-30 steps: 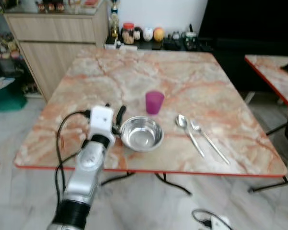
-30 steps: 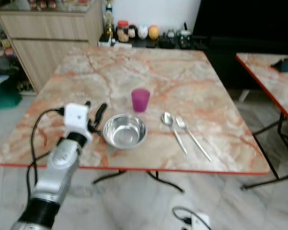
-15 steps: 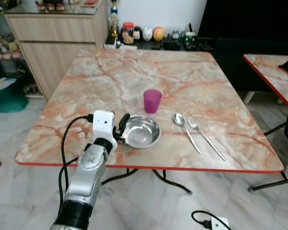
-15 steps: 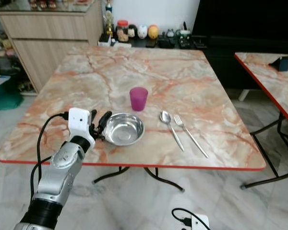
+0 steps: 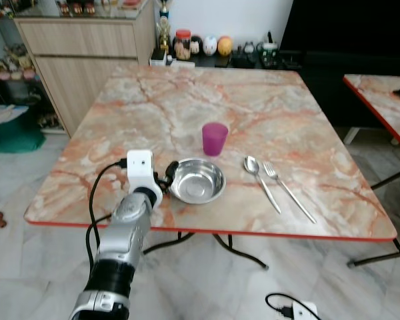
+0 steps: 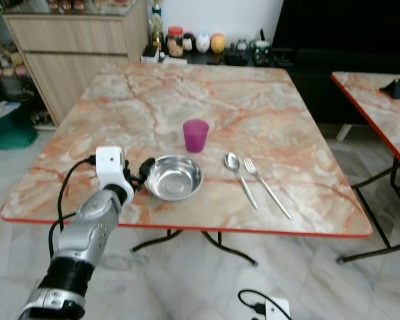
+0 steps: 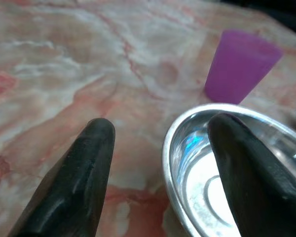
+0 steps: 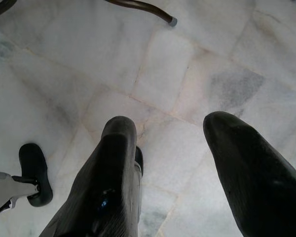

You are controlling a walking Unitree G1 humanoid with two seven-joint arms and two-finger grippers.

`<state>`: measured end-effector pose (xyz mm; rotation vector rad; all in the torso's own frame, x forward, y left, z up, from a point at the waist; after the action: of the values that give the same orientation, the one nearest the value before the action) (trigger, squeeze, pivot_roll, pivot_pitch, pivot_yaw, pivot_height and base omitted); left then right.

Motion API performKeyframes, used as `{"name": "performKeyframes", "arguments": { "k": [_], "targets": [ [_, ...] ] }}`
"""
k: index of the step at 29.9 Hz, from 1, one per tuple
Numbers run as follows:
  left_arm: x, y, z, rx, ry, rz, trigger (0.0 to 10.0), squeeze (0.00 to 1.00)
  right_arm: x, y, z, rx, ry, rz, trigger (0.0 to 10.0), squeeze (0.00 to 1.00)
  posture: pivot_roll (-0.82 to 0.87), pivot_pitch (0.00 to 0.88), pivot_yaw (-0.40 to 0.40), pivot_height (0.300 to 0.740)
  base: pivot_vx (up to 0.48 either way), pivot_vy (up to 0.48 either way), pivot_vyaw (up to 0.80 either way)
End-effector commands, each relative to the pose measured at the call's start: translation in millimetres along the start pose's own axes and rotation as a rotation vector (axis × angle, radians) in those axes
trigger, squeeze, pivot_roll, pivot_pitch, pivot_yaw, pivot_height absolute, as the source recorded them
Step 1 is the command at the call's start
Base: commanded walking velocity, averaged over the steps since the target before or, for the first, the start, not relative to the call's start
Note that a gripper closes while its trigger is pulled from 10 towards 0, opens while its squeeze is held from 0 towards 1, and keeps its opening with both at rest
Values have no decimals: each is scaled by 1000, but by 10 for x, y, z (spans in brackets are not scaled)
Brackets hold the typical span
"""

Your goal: Setting the table

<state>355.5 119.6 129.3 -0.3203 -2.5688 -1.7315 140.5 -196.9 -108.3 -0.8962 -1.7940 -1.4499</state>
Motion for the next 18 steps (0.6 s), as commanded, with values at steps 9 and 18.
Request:
{"name": "performKeyframes", "arguments": {
  "k": [9, 18],
  "targets": [
    [-73, -145, 3, -34, 64, 118, 10000, 0, 1, -16, -2, 0, 5, 11, 10000, 0, 137, 0, -60, 731, 0, 0, 0],
    [-75, -183, -98, -35, 1, 148, 10000, 0, 1, -17, -7, 2, 5, 12, 10000, 0, 136, 0, -63, 731, 0, 0, 0]
  ]
}}
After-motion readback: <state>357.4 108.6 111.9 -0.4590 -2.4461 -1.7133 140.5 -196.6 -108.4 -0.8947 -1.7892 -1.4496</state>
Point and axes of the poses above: a point about 5 cm out from each wrist's last joint towards the gripper, its own x axis pointing back from the gripper into the wrist, its own y axis along the axis of the wrist's last joint, z = x × y, the point moved 1 cm from there along -x, pointing out of the wrist towards the gripper, and after that the axes turned 15 degrees about x, right-handed, at the moved point
